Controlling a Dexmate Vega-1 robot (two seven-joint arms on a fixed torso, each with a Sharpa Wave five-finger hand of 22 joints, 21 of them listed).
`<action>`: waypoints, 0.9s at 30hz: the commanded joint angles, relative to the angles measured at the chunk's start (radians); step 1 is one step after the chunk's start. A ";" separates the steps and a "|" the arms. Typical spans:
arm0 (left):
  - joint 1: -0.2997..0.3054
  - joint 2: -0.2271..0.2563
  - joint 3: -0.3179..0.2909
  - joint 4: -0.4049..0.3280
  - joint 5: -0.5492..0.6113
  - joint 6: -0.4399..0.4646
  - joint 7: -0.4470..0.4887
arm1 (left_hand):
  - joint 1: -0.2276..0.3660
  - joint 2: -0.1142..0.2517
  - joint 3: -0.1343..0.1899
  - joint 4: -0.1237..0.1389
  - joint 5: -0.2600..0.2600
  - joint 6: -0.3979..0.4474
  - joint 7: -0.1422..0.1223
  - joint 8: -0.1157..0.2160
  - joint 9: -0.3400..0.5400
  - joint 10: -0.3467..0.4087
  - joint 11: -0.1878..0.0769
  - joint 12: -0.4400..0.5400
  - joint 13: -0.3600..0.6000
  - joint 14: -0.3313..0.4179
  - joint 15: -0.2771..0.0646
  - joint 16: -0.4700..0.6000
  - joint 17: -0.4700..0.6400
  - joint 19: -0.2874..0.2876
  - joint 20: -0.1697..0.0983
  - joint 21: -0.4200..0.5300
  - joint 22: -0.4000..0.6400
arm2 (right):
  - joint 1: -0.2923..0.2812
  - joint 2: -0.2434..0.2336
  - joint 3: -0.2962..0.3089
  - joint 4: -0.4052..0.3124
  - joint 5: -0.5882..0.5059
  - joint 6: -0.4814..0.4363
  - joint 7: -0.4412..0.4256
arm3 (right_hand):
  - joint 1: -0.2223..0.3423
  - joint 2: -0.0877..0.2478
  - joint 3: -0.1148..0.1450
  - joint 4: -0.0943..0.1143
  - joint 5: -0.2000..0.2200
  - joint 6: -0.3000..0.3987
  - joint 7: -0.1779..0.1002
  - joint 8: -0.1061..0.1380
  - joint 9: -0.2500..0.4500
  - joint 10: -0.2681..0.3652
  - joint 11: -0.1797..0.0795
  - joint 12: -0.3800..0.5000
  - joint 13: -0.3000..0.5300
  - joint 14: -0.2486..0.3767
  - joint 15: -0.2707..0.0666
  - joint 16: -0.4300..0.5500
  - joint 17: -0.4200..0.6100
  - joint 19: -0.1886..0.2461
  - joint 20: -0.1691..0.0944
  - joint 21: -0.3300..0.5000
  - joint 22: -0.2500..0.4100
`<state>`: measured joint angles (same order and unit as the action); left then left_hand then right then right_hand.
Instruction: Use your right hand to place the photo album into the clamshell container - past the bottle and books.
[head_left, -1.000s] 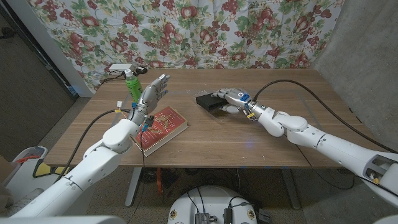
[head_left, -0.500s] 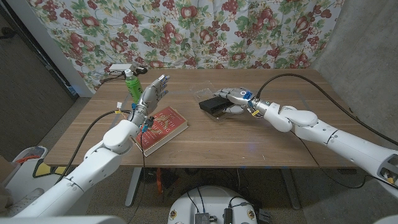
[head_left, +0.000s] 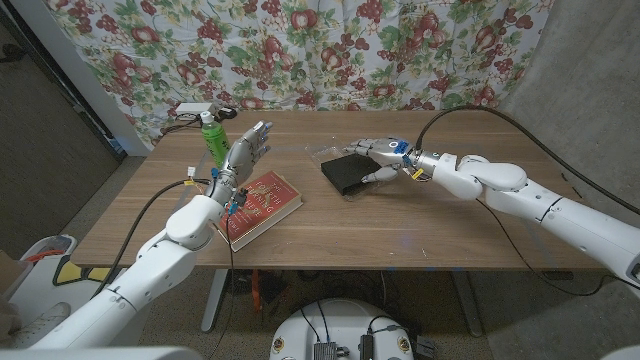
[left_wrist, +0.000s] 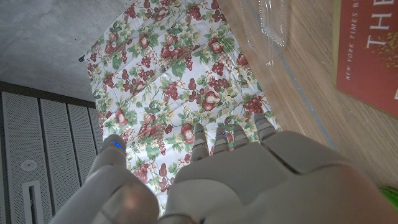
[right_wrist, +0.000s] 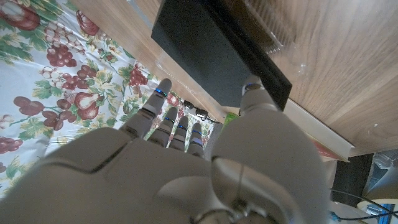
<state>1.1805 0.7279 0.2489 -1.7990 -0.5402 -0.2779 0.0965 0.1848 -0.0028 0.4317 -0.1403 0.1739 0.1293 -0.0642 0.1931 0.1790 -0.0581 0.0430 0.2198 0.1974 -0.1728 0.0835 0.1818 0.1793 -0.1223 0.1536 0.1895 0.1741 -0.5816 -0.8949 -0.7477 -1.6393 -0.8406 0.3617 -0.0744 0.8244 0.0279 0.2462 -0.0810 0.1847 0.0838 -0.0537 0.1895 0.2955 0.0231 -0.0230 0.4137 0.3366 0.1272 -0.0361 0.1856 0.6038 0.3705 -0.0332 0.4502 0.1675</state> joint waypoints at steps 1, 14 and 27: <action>-0.002 -0.010 0.006 0.019 0.002 -0.028 -0.012 | 0.006 0.004 -0.005 0.000 0.001 0.010 0.000 -0.003 0.004 0.004 0.002 0.004 0.002 -0.066 0.002 0.006 0.004 0.000 -0.004 0.005 0.003 | -0.023 -0.013 0.066 -0.039 0.036 0.035 0.039 | -0.024 0.007 -0.002 0.013 0.000 0.014 0.000 0.011 -0.003 0.026 0.004 -0.005 -0.005 0.014 -0.053 0.012 -0.006 0.013 0.009 -0.007 0.000; 0.001 -0.003 0.001 0.013 0.002 -0.030 -0.015 | 0.006 0.004 -0.005 0.000 0.001 0.009 0.000 -0.004 0.004 0.003 0.003 0.004 0.002 -0.065 0.002 0.006 0.004 0.000 -0.004 0.005 0.003 | -0.085 -0.001 0.127 -0.062 0.093 0.007 -0.021 | -0.123 0.044 -0.018 0.065 0.001 0.049 -0.005 0.023 -0.018 0.066 0.001 -0.011 -0.025 0.049 -0.065 0.026 -0.026 0.033 0.019 -0.025 0.001; -0.017 -0.007 0.006 0.038 -0.009 -0.054 -0.050 | 0.007 0.005 -0.006 0.000 0.001 0.010 -0.001 -0.003 0.004 0.003 0.002 0.004 0.002 -0.065 0.002 0.006 0.004 0.001 -0.004 0.005 0.003 | -0.127 0.019 0.175 -0.090 0.178 -0.015 -0.044 | -0.267 0.074 -0.056 0.140 -0.009 0.079 -0.012 0.028 -0.033 0.100 -0.007 -0.022 -0.047 0.068 -0.076 0.031 -0.048 0.055 0.030 -0.048 0.002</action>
<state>1.1774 0.7228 0.2514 -1.7786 -0.5388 -0.3159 0.0736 0.1877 0.0000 0.4317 -0.1403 0.1739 0.1330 -0.0679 0.1931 0.1790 -0.0581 0.0430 0.2198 0.1974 -0.1728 0.0835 0.1818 0.1794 -0.1222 0.1536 0.1895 0.1741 -0.6720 -0.8904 -0.6144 -1.7040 -0.7246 0.3676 -0.0955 0.5776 0.0979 0.1927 0.0469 0.1774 0.1503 -0.0662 0.2119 0.2632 0.1106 -0.0286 0.3982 0.2915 0.1839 -0.0408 0.2111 0.5563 0.4157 -0.0037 0.4065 0.1676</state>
